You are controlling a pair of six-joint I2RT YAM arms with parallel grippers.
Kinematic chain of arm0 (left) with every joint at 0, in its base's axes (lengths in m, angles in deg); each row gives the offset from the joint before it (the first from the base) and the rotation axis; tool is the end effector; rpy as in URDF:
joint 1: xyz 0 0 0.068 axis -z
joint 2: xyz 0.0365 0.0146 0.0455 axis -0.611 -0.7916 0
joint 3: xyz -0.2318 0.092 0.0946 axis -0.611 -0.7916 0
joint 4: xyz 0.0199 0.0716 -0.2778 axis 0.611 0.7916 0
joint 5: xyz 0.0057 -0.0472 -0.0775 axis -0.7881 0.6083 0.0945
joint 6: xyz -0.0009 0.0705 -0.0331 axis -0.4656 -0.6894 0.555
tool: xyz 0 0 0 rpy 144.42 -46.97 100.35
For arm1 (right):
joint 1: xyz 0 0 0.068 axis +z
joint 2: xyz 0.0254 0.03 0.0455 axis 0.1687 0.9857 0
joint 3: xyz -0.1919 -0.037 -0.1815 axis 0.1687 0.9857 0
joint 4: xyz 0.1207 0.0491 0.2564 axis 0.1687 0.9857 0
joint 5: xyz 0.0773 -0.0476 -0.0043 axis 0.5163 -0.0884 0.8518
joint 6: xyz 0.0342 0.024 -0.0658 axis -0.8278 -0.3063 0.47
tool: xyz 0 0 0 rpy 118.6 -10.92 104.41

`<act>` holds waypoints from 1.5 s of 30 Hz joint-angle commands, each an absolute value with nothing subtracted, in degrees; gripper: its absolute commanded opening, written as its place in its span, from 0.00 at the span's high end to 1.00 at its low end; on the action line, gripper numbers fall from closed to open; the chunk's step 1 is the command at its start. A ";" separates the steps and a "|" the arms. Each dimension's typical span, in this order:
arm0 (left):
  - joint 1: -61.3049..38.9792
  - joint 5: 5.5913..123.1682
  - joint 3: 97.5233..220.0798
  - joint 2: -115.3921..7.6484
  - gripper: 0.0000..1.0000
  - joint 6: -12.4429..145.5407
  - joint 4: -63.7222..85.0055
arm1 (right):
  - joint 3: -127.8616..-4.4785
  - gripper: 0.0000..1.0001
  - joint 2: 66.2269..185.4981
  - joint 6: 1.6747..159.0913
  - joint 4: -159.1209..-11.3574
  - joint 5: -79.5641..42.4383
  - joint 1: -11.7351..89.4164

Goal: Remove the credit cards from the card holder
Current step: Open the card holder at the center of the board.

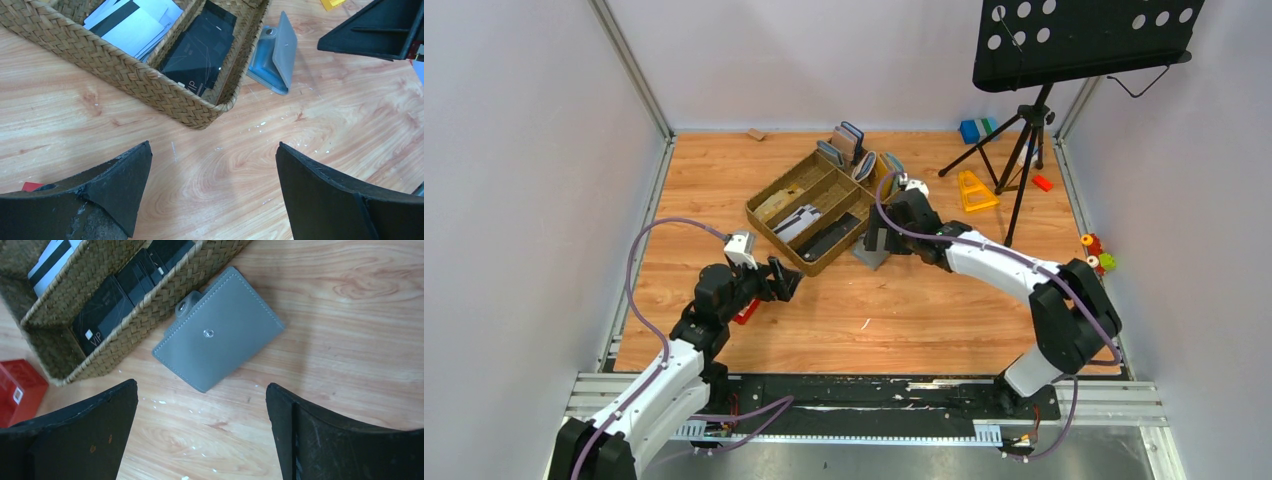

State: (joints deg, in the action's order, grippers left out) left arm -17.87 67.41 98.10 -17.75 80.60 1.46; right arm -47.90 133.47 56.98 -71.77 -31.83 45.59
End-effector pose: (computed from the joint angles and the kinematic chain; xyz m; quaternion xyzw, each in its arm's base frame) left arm 0.2056 -0.0878 0.1629 0.0182 0.7995 -0.3025 0.5186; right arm 0.3091 0.2154 0.1807 -0.0270 0.9239 0.1687 0.3425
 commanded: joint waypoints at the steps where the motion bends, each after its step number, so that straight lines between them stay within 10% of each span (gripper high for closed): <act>1: -17.71 65.64 100.39 -17.20 0.00 80.62 1.05 | -54.39 0.00 138.15 46.25 -67.64 -40.55 47.35; 18: -17.71 65.34 100.80 -17.04 0.00 80.90 2.20 | -63.46 0.01 150.66 43.43 -58.79 -44.17 50.02; 45: -17.70 68.39 100.13 -19.33 0.00 80.19 -1.33 | -31.52 0.42 118.93 57.36 -72.82 -23.08 35.26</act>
